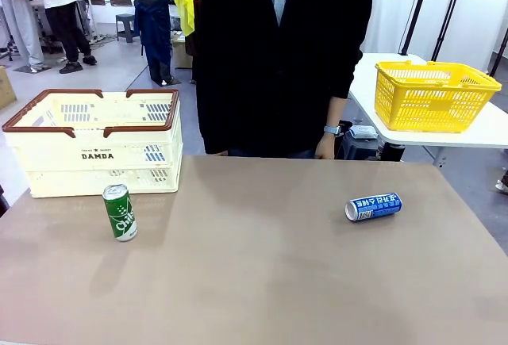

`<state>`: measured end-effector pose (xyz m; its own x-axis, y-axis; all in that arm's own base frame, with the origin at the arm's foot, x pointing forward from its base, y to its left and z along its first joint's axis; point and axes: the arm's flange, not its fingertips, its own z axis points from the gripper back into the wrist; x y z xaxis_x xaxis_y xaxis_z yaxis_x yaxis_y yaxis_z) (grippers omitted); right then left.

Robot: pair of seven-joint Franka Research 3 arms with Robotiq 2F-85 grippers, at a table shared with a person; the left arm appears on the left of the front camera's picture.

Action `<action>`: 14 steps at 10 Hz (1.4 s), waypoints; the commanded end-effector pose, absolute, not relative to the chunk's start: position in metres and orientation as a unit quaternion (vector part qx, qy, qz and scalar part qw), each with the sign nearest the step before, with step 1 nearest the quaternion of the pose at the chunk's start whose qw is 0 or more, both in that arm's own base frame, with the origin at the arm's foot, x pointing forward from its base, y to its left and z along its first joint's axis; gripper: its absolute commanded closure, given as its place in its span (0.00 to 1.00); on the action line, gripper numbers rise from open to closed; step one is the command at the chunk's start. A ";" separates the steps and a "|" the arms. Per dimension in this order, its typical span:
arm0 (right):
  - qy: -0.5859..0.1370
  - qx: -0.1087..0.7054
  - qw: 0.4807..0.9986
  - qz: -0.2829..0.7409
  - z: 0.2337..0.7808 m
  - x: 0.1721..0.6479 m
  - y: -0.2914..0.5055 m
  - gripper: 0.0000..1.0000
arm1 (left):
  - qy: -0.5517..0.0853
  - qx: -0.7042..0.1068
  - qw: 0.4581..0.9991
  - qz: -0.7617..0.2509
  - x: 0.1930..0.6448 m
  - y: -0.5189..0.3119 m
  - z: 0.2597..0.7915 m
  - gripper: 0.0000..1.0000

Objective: Place the drinks into the Shopping basket.
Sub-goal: Pick up one drink and place it into the Shopping basket.

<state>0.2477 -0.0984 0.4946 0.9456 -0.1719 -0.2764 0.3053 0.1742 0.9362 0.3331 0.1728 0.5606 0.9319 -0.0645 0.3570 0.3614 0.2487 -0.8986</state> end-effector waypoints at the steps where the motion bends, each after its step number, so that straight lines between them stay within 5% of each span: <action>1: 0.049 0.621 0.769 -0.145 0.496 0.246 -0.102 0.00 | -0.141 -0.636 0.753 -0.096 0.325 0.190 0.517 0.00; 3: 0.049 0.621 0.769 -0.145 0.496 0.246 -0.102 0.00 | -0.116 -0.638 0.759 -0.059 0.342 0.201 0.488 0.00; 4: 0.049 0.621 0.769 -0.145 0.496 0.246 -0.102 0.00 | -0.129 -0.632 0.759 -0.090 0.315 0.197 0.502 0.00; 14: 0.049 0.621 0.769 -0.145 0.496 0.246 -0.102 0.00 | -0.129 -0.632 0.759 -0.090 0.315 0.197 0.502 0.00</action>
<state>0.2477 -0.0985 0.4946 0.9456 -0.1721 -0.2761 0.3051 0.1742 0.9363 0.3160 0.1966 0.5010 0.9501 0.0281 0.3107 0.2996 0.1950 -0.9339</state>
